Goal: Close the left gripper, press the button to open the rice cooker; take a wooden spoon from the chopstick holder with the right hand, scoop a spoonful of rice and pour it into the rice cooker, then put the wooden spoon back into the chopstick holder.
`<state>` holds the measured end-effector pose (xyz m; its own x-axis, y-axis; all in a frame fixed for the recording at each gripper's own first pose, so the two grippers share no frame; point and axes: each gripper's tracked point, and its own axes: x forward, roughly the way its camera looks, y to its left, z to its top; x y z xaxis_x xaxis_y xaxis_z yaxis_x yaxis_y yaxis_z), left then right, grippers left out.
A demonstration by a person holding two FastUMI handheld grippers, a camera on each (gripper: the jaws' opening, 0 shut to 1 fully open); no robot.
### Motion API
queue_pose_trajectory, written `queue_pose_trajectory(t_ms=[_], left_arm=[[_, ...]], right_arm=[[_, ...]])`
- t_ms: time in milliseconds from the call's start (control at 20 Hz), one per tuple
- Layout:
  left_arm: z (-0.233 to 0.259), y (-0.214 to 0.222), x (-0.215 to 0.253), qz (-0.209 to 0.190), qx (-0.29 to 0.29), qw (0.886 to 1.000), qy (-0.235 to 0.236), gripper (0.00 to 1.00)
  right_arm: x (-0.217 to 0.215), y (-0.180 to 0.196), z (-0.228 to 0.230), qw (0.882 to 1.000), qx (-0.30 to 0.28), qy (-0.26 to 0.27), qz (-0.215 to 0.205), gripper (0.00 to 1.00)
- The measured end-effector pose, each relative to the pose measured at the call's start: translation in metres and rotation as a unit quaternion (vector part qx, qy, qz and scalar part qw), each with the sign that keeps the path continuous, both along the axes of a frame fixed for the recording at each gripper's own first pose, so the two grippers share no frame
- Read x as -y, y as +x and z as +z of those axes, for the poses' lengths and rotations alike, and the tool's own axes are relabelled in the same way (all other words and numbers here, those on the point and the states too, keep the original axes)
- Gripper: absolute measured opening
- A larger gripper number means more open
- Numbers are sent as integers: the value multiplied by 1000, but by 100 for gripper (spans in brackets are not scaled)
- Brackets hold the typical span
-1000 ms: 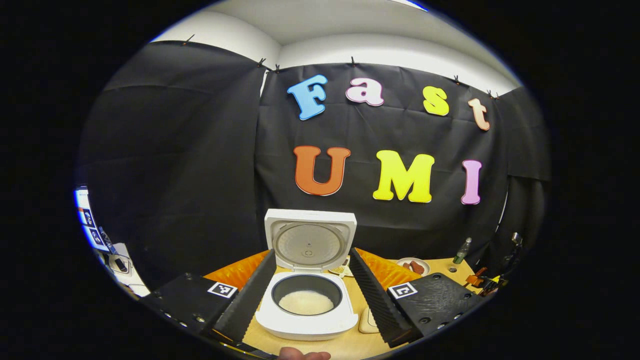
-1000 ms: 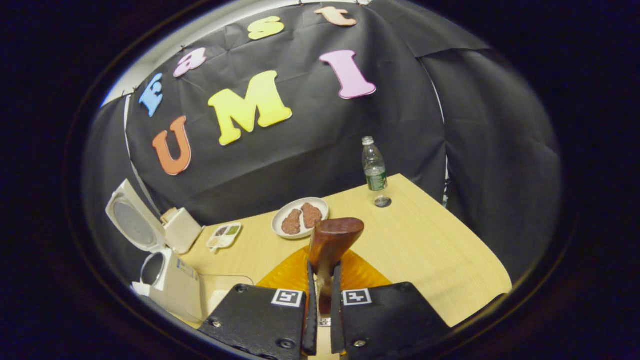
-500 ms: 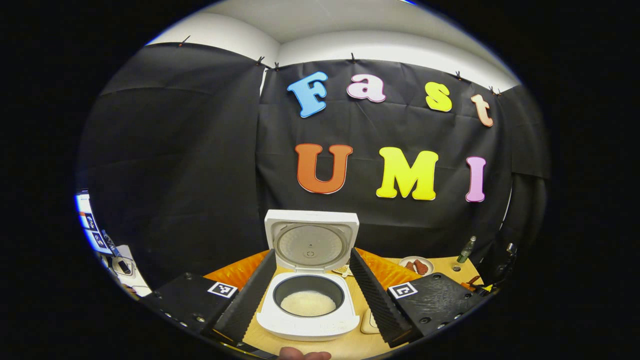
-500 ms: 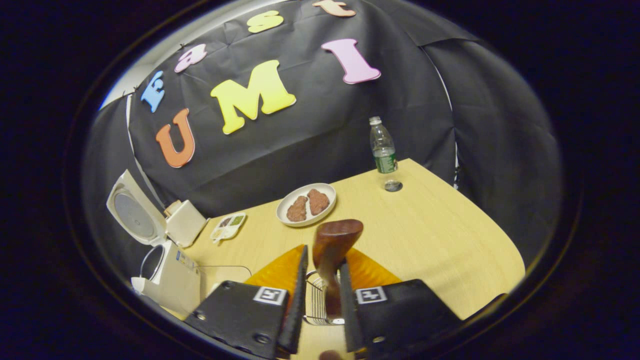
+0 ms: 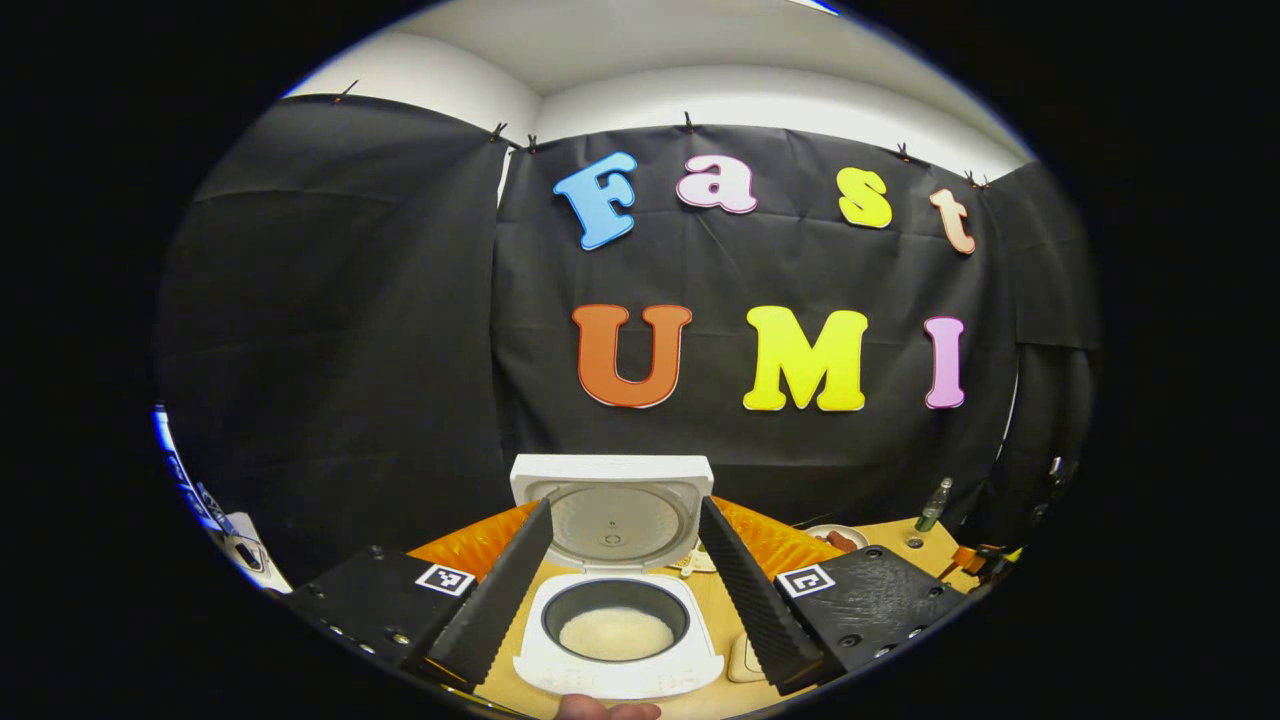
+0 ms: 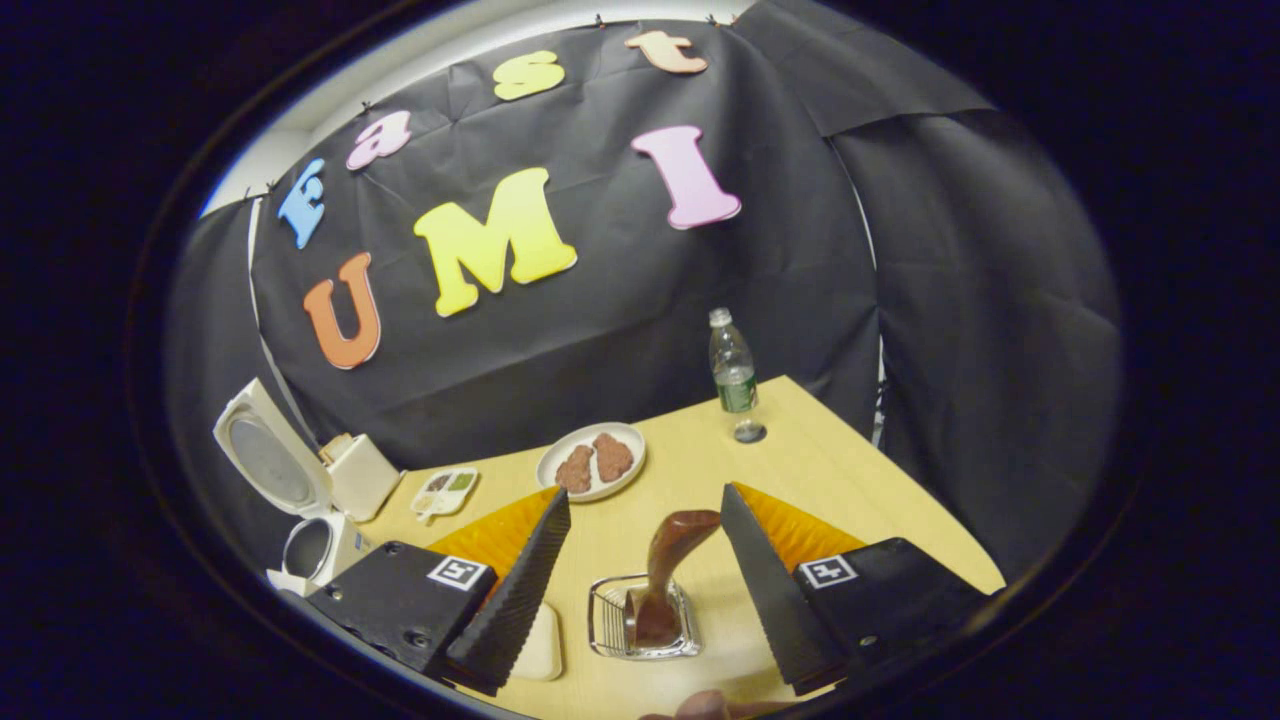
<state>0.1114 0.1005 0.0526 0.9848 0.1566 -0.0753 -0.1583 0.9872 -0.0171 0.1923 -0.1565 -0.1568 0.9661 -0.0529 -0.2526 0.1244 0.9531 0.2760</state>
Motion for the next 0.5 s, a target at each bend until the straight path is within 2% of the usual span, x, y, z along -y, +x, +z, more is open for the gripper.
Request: queue_pose_trajectory(t_ms=[300, 400, 500], left_arm=[[27, 53, -17, -9, 24, 1000, -5, 94], [27, 75, -27, -9, 23, 1000, 7, 94], [24, 98, -34, -10, 15, 1000, -5, 95]], right_arm=[[15, -44, 67, 997, 54, -37, -43, 100], [15, -62, 79, 996, 61, -46, -51, 100], [20, -80, 82, 994, 60, -62, -66, 100]])
